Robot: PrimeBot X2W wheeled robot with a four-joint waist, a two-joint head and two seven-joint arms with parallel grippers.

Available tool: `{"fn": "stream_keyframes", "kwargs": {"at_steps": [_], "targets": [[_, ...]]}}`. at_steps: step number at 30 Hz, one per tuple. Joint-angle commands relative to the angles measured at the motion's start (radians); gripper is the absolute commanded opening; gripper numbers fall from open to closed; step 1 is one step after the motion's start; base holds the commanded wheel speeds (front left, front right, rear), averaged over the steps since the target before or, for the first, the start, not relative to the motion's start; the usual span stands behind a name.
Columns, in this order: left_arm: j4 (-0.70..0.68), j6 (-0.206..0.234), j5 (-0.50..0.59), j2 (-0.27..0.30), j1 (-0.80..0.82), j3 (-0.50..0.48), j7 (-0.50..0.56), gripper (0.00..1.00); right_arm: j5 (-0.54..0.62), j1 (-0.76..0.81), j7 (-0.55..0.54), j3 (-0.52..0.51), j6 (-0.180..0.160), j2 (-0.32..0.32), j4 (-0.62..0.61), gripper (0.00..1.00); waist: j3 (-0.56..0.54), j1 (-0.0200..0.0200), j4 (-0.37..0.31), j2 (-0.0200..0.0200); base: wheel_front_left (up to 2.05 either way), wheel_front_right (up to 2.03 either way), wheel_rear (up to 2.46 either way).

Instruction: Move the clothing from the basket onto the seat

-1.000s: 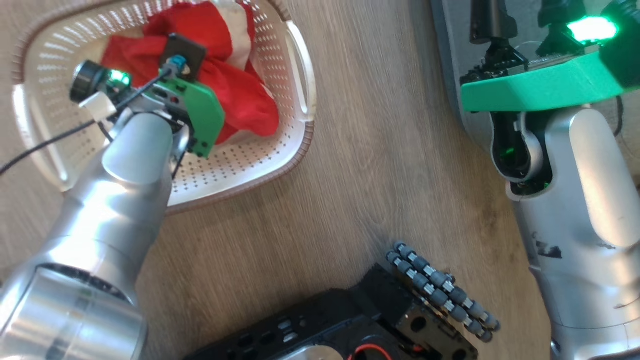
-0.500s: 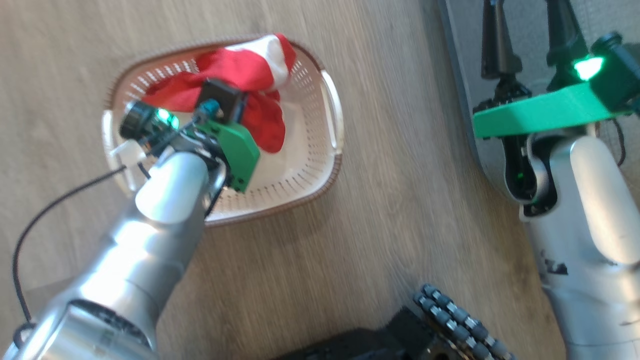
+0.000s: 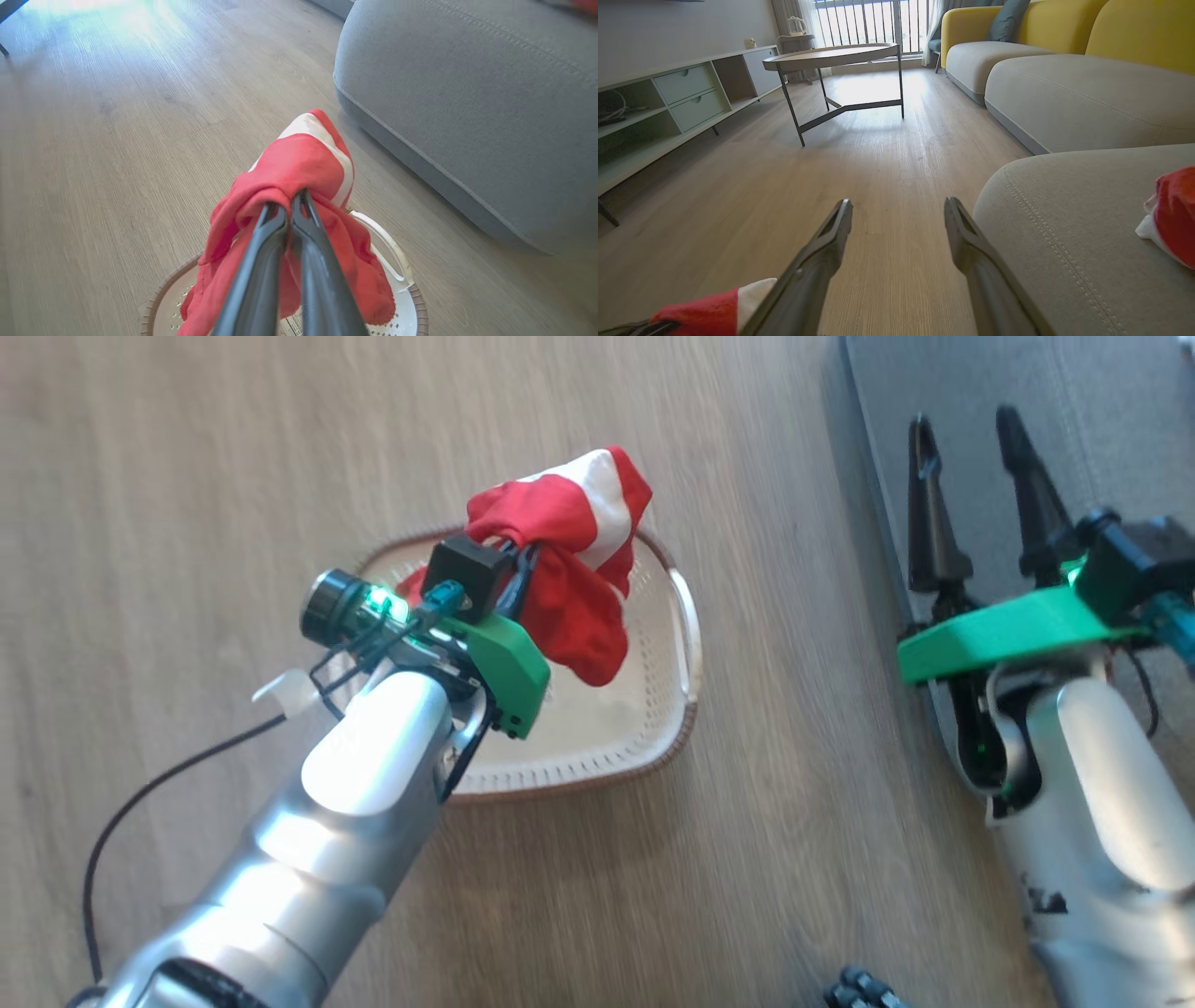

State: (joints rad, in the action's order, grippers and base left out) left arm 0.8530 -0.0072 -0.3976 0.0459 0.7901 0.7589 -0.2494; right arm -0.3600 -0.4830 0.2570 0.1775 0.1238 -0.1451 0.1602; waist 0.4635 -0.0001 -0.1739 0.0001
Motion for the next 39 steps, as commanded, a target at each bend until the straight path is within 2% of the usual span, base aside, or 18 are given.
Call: {"fn": "stream_keyframes", "kwargs": {"at_steps": [1,17,39], "targets": [[-0.048,0.009,-0.010,0.004,-0.002,-0.027,-0.012,0.00,0.006,0.026,0.005,0.012,0.007,-0.014,-0.017,1.00,-0.066,0.0001,0.041,-0.0001,0.00,0.00,0.00],[-0.271,0.023,0.009,0.004,-0.082,-0.105,-0.012,0.00,-0.003,0.129,0.005,0.004,0.007,0.012,0.041,1.00,-0.259,0.0001,0.083,-0.0001,0.00,0.00,0.00],[-0.492,0.029,0.063,0.006,0.001,-0.149,-0.012,0.00,0.004,0.188,0.005,0.023,0.007,0.021,0.058,1.00,-0.332,0.0001,0.099,-0.0001,0.00,0.00,0.00]]}}
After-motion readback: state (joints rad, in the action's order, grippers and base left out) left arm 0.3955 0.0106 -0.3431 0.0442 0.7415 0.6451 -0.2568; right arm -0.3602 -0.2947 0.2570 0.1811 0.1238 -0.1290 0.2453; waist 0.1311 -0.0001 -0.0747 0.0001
